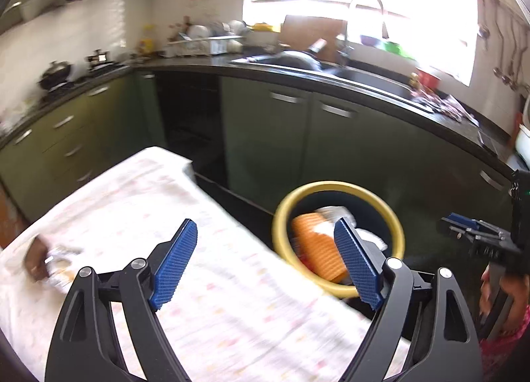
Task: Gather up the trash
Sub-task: 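Move the right gripper to the silver snack wrapper and close on it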
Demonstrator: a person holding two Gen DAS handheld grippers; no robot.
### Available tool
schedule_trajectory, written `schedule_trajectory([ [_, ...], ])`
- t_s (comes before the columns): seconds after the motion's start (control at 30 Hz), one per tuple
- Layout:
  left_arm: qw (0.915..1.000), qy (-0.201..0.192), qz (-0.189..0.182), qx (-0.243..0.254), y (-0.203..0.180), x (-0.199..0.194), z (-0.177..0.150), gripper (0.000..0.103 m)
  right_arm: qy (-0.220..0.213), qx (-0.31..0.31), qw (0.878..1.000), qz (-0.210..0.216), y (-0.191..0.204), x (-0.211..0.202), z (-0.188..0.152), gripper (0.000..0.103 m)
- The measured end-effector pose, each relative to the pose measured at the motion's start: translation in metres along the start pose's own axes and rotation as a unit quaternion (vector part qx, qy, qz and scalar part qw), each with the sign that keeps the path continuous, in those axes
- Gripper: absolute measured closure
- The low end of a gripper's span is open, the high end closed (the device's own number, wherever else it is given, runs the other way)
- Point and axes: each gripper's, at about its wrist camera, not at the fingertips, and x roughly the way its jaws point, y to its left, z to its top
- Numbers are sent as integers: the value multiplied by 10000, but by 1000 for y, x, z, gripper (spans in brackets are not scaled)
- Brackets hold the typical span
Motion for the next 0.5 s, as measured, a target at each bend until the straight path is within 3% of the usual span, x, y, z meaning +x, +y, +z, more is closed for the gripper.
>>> schedule_trajectory([
  [0.17, 9942, -129, 973, -444, 85, -54, -40, 16, 269, -374, 9986, 267, 39, 14, 0, 33],
  [0.33, 9786, -83, 1808, -974, 171, -99, -84, 15, 499, -867, 9928, 655, 95, 32, -1, 32],
  [0.5, 9604, 33, 2433, -1355, 241, -120, -124, 14, 845, -1627, 9761, 1164, 174, 54, -6, 32],
])
